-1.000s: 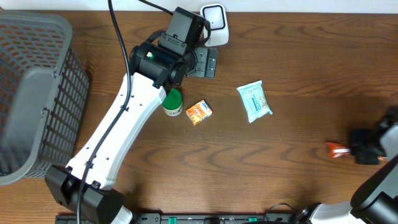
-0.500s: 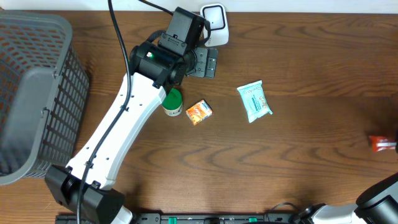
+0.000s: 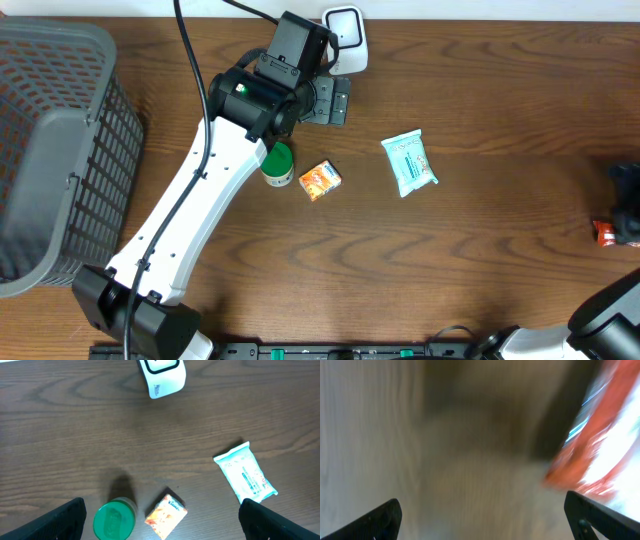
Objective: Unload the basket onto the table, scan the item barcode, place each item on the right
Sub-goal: 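Move the right gripper over the green wipes pack and grasp it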
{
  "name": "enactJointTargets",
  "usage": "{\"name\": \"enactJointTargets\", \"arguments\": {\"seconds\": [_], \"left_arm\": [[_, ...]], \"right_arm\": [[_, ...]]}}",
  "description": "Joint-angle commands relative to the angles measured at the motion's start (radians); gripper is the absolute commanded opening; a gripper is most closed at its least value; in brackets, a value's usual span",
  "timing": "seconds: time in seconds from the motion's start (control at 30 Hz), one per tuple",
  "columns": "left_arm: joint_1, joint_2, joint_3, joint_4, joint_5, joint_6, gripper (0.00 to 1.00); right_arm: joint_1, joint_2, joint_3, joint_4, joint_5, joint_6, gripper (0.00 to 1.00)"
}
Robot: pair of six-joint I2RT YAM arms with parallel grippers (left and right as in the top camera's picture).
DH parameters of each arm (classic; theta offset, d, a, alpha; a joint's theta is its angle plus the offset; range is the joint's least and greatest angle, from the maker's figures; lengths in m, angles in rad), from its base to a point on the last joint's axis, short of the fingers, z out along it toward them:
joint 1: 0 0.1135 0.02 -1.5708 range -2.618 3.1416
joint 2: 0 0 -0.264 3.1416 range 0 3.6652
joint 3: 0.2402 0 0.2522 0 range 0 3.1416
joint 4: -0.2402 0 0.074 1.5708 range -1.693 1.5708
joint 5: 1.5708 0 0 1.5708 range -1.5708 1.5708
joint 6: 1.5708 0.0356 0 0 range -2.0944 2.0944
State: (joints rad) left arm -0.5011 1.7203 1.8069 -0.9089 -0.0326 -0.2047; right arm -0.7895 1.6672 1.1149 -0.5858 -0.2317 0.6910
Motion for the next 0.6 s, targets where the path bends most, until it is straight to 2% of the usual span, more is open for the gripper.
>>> {"name": "enactJointTargets", "arguments": {"seconds": [0.0,0.13,0.33,0.43,0.57], "left_arm": [[0.003,0.0,0.003,0.0,-0.005,0.017,0.98],[0.003,0.0,0.003,-0.001,-0.006,0.017,0.98],[0.003,0.0,0.003,0.0,-0.006,0.017,0.98],[0.003,0.0,0.003,0.0,-0.006,0.017,0.98],[0.003,0.0,0.003,0.0,-0.006,0.017,0.98]], "right_arm": [[0.146,-0.012,0.015,-0.103,-0.159,0.1,0.99],[0.33,-0.012,0.015,-0.153,-0.114,0.079,0.99],[0.603,-0.012,0.015,-0.117,-0.021,-0.015,0.99],[0.694,-0.012,0.015,-0.067,0.016,-0.127,0.99],[0.78,-0.012,0.015,-0.061,0.094,-0.141,0.99]]}}
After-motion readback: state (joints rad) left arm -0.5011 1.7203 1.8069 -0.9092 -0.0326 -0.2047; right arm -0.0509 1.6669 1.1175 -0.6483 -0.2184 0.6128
